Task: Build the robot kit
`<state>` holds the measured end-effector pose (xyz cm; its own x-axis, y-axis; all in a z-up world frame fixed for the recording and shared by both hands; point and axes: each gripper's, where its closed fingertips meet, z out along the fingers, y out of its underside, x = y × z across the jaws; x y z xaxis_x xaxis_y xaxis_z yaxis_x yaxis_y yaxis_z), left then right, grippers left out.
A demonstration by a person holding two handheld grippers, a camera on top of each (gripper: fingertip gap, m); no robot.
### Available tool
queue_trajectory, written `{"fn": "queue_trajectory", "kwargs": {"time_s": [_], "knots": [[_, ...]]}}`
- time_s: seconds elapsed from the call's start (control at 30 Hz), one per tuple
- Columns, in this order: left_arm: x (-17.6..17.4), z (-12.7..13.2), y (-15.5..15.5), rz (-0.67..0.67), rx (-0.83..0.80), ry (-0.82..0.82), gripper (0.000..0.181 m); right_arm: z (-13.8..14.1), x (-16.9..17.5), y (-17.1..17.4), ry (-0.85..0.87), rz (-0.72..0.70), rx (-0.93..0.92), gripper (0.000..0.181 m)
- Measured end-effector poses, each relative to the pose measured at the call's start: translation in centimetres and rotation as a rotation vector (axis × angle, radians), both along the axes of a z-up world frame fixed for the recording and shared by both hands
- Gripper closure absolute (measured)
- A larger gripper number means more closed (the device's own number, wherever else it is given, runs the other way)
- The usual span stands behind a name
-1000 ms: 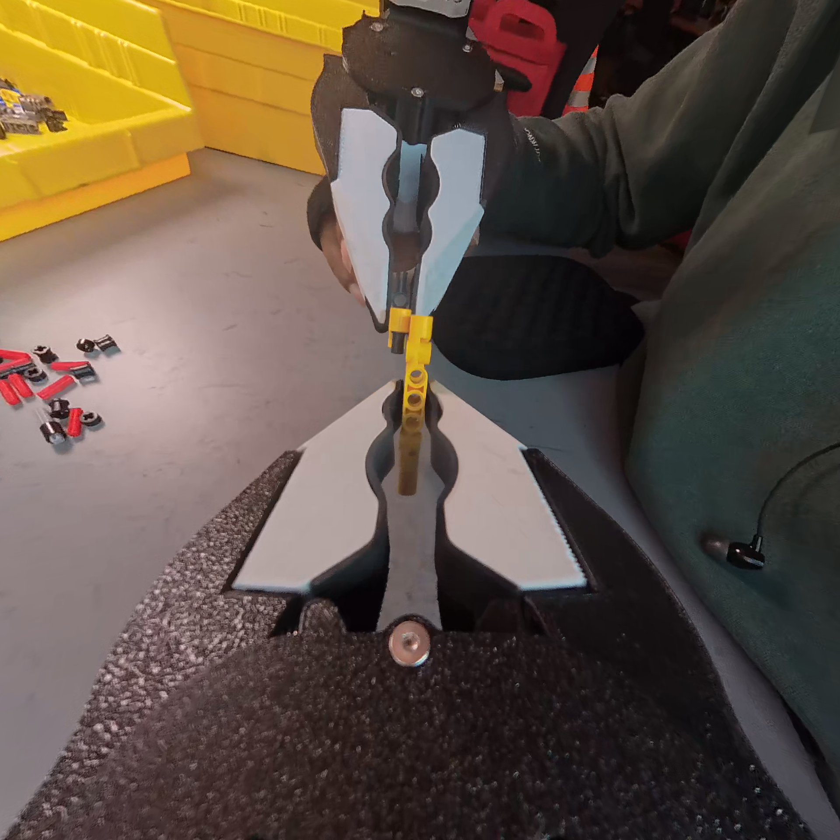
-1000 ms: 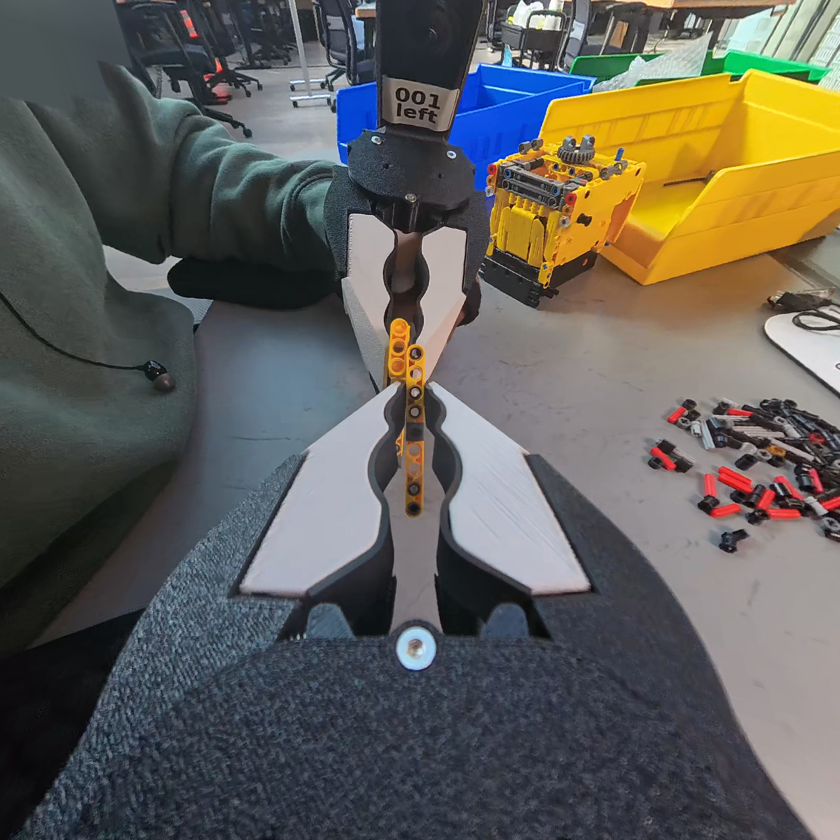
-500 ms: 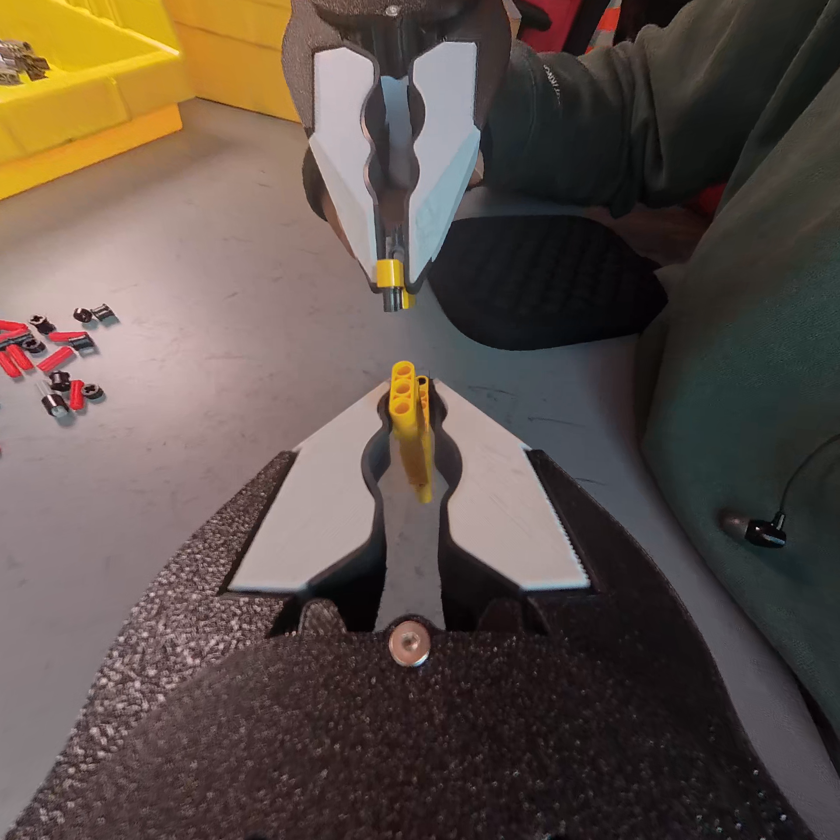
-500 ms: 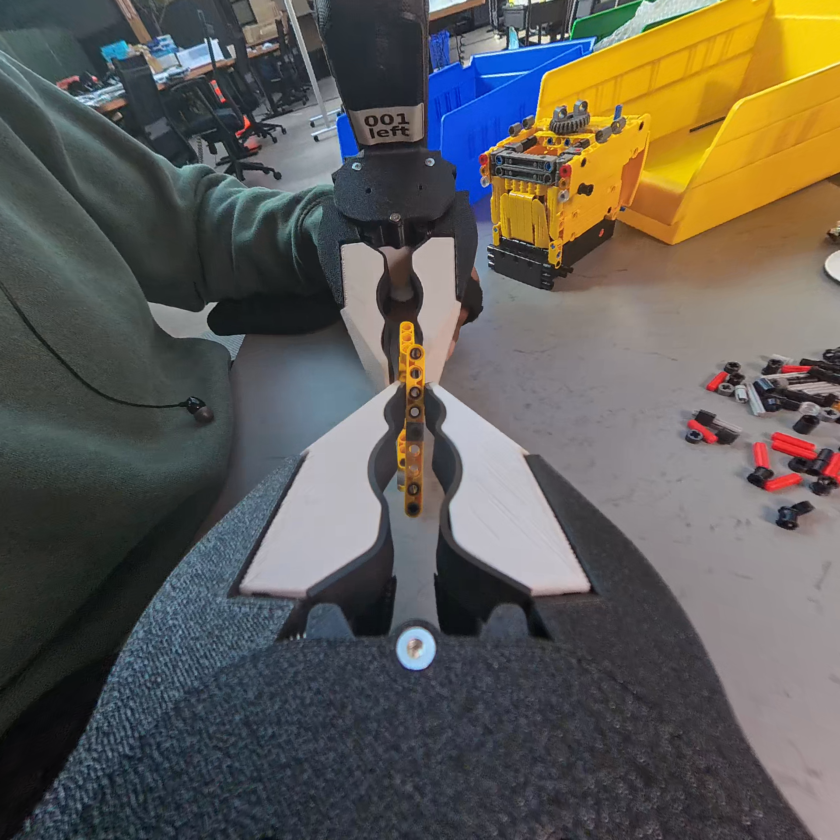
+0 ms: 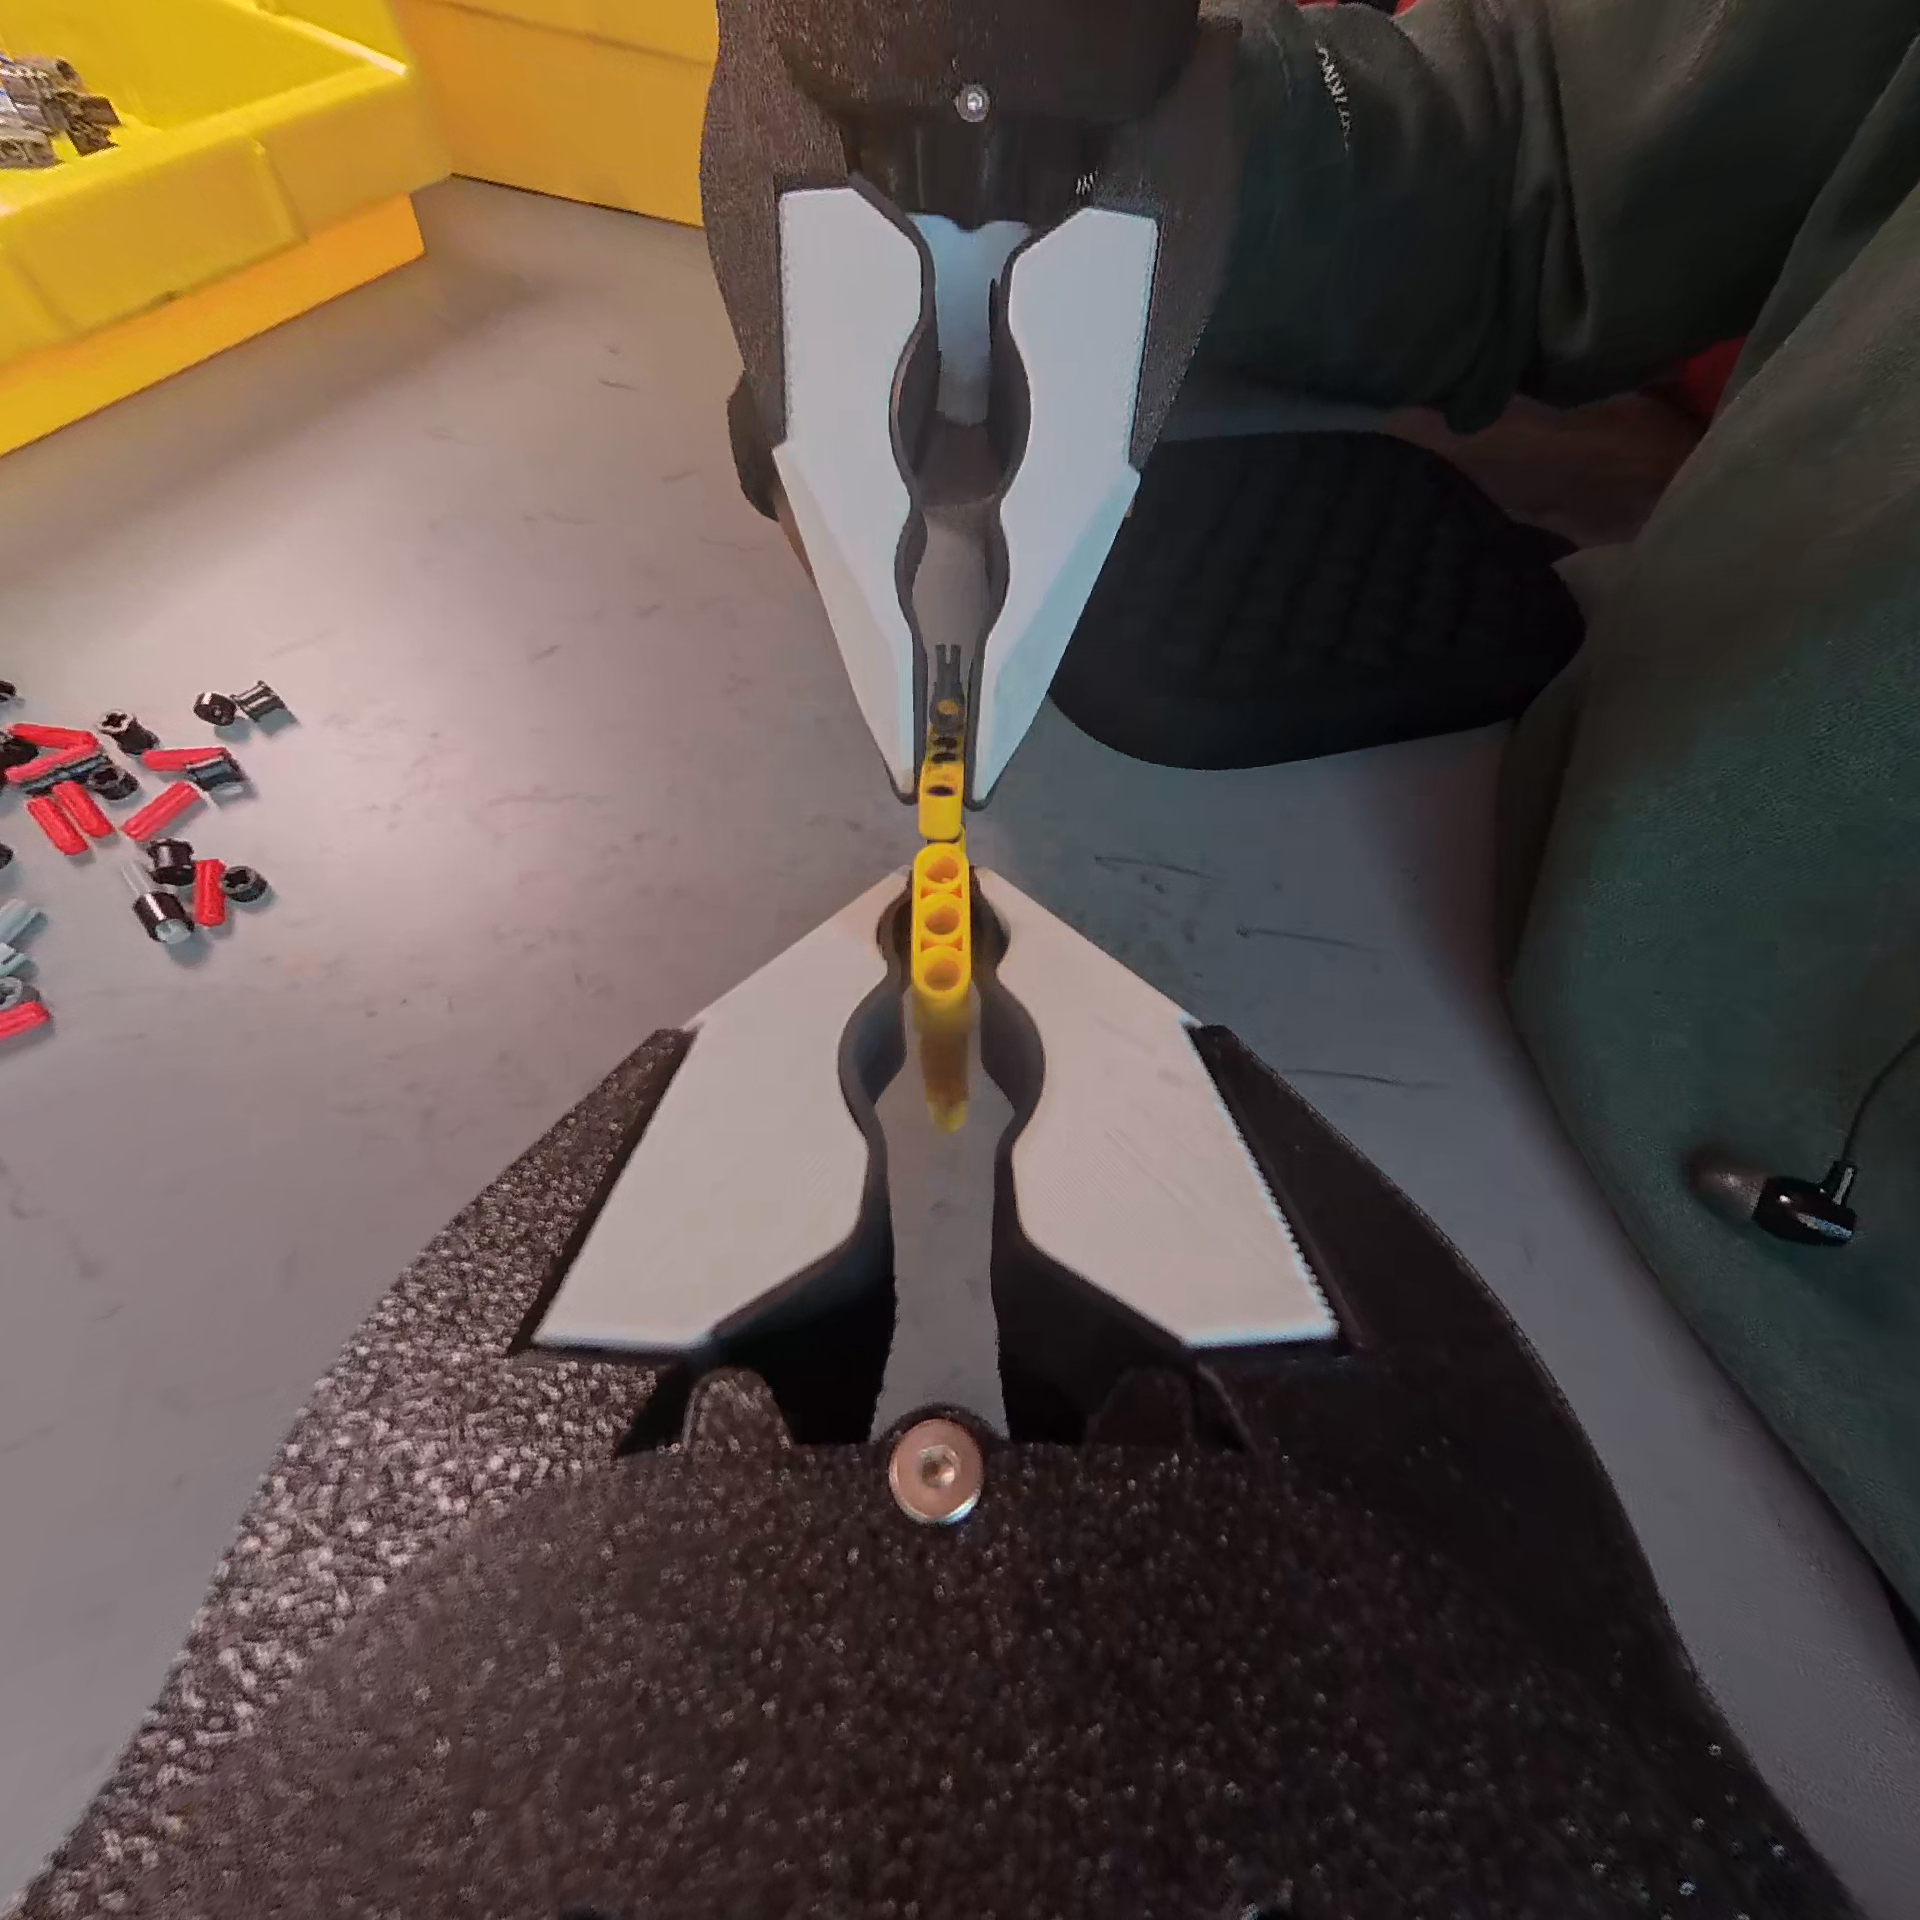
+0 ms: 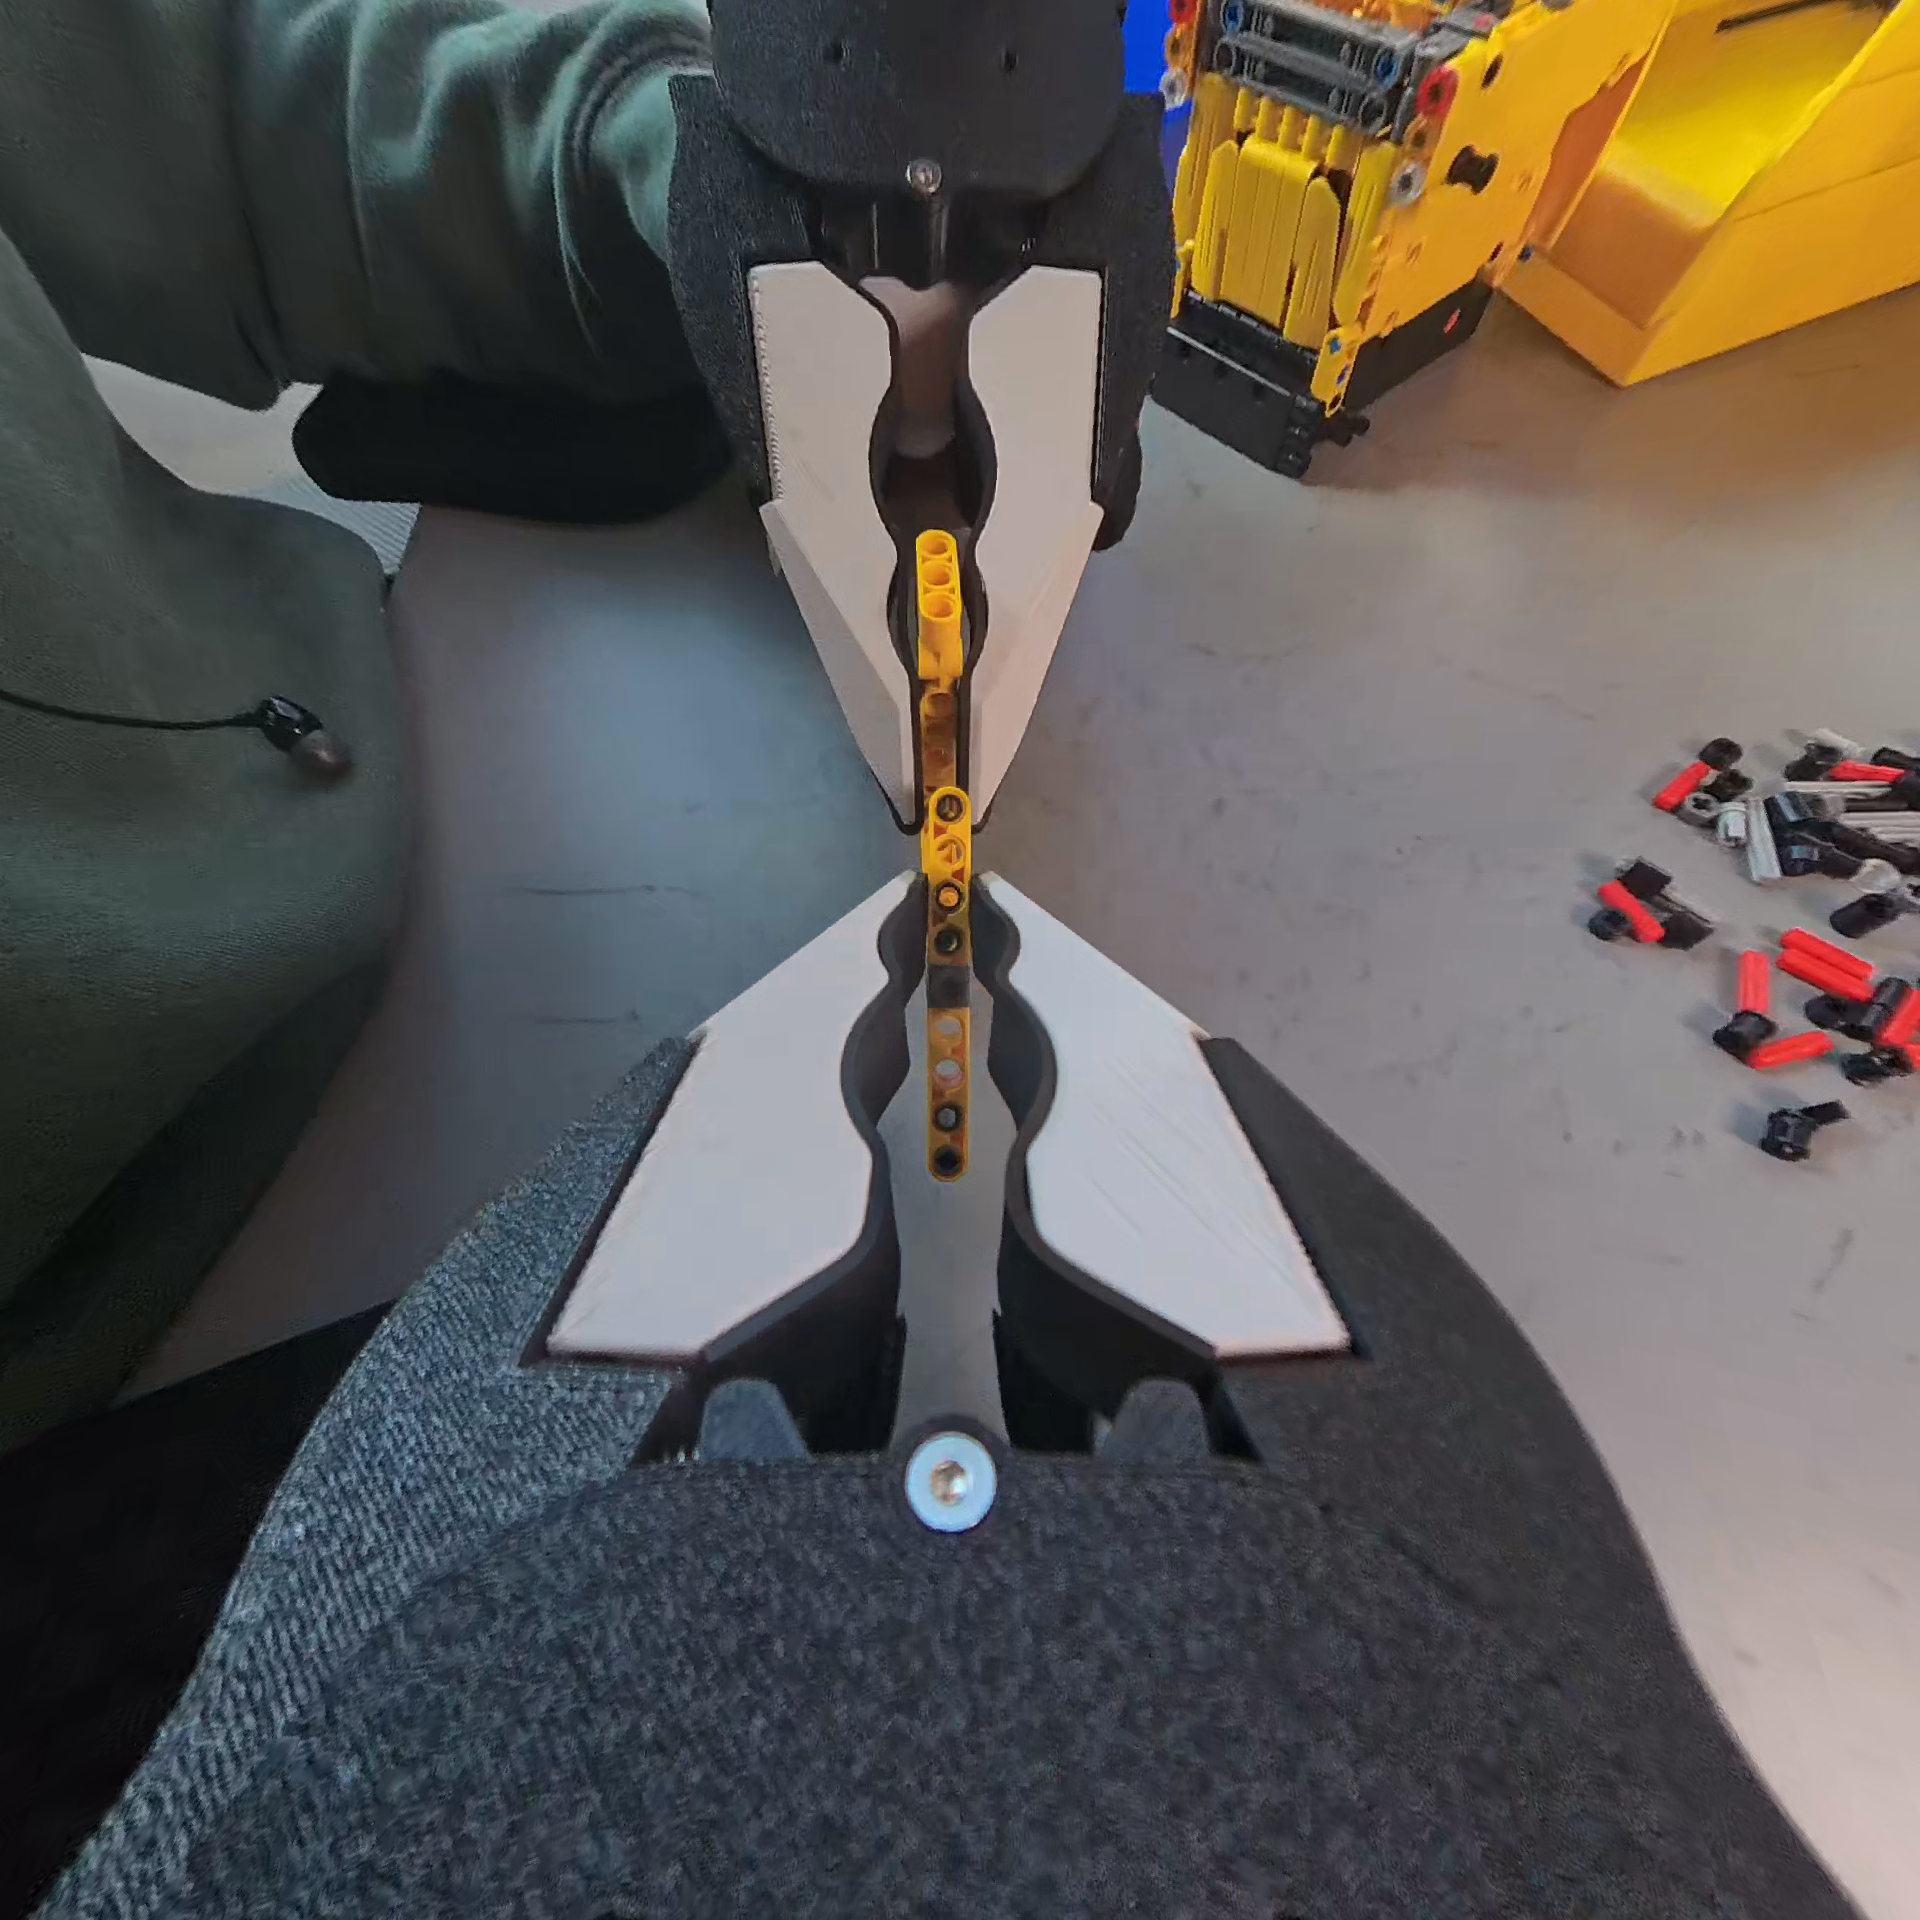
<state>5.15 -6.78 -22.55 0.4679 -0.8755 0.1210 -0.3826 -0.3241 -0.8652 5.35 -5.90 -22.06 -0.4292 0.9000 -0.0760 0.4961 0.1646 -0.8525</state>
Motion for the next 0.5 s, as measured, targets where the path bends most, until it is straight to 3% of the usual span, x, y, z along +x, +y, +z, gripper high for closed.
{"fn": "queue_trajectory", "kwargs": {"time_s": [0.27,0.5], "knots": [[0.1,-0.5,-0.3,-0.019,0.006,0.023,0.164,-2.0,0.3,0.0,-0.081,0.009,0.021,0.174],[-0.5,0.8,0.0,0.010,0.009,-0.041,0.172,-2.2,0.4,0.0,-0.089,0.014,-0.004,0.174]]}}
